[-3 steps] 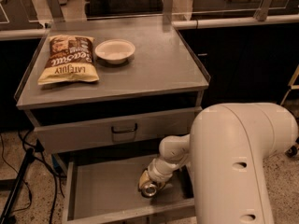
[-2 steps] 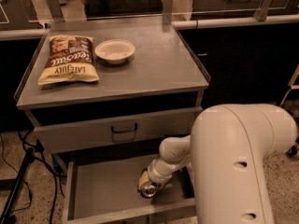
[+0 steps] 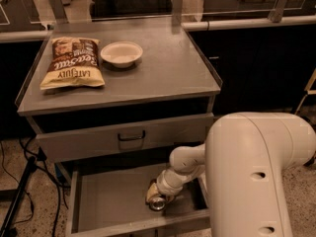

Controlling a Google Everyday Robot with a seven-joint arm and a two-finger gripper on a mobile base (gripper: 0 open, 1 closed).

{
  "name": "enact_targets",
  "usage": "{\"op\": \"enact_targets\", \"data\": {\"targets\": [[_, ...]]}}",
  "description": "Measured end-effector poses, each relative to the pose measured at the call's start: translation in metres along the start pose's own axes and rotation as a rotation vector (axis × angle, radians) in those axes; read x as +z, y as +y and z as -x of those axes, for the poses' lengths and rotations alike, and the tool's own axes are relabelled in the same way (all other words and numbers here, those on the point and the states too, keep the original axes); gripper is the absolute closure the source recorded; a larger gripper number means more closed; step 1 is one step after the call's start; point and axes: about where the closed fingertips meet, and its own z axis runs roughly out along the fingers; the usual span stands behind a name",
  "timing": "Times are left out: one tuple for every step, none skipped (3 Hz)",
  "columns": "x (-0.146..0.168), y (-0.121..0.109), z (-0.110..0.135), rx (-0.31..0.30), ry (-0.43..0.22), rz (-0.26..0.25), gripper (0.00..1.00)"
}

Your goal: Place orange can into middle drawer

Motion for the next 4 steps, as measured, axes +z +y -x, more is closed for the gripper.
{"op": "enact_targets", "data": {"targets": [[0.0, 0.0, 0.0, 0.0, 0.0, 0.0, 0.59], [0.0001, 0.0, -0.0001, 0.0, 0.0, 0.0, 0.36], [0.0001, 0.0, -0.0001, 0.0, 0.0, 0.0, 0.12], [0.0001, 0.0, -0.0001, 0.0, 0.0, 0.0, 0.0]]}}
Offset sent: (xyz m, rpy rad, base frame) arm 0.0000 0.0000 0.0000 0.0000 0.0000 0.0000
